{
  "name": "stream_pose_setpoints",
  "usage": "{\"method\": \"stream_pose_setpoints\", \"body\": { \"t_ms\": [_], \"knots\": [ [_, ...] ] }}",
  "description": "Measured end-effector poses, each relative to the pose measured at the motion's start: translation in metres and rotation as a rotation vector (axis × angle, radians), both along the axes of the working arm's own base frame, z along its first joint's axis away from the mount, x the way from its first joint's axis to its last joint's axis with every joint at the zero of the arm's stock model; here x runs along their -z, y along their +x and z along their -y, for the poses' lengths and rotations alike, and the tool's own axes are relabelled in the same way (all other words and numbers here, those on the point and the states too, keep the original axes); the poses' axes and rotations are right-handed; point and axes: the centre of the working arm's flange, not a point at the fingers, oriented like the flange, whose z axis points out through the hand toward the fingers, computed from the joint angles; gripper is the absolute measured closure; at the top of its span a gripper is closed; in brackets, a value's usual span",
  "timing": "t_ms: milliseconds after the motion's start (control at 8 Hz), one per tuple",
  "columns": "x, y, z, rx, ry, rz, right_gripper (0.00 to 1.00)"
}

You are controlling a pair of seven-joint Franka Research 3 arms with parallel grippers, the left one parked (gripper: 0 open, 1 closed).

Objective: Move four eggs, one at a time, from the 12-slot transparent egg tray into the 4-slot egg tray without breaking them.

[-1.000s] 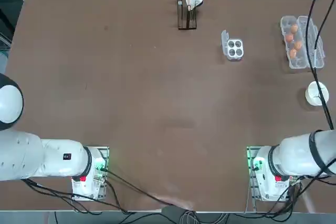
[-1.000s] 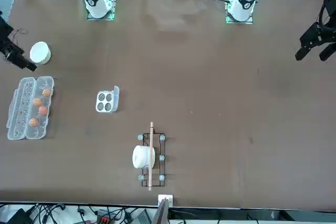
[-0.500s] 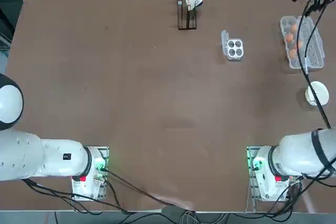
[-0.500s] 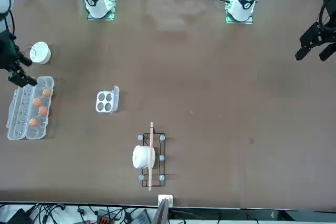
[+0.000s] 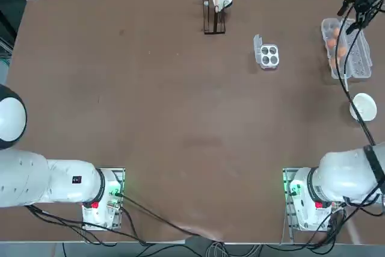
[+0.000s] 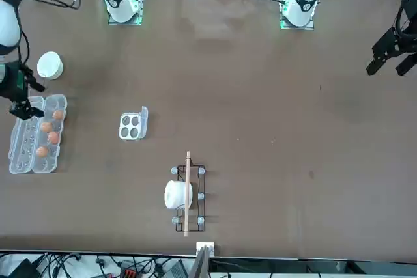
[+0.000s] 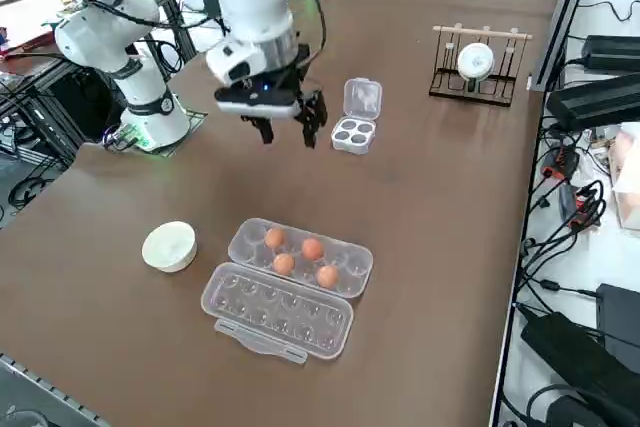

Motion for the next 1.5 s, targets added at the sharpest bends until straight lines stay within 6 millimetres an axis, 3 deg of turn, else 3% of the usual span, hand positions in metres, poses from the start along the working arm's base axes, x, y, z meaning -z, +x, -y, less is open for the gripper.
{"method": "stream_pose_setpoints", "body": {
  "t_ms": [250, 500, 1000, 1500],
  "knots": [
    [0.034, -0.01, 0.015, 0.084, -0.012, 0.024, 0.03],
    [0.063, -0.012, 0.016, 0.148, -0.013, 0.009, 0.03],
    [0.105, -0.013, 0.04, 0.201, -0.02, 0.0, 0.05],
    [0.141, -0.013, 0.047, 0.203, -0.03, -0.016, 0.05]
  ]
}}
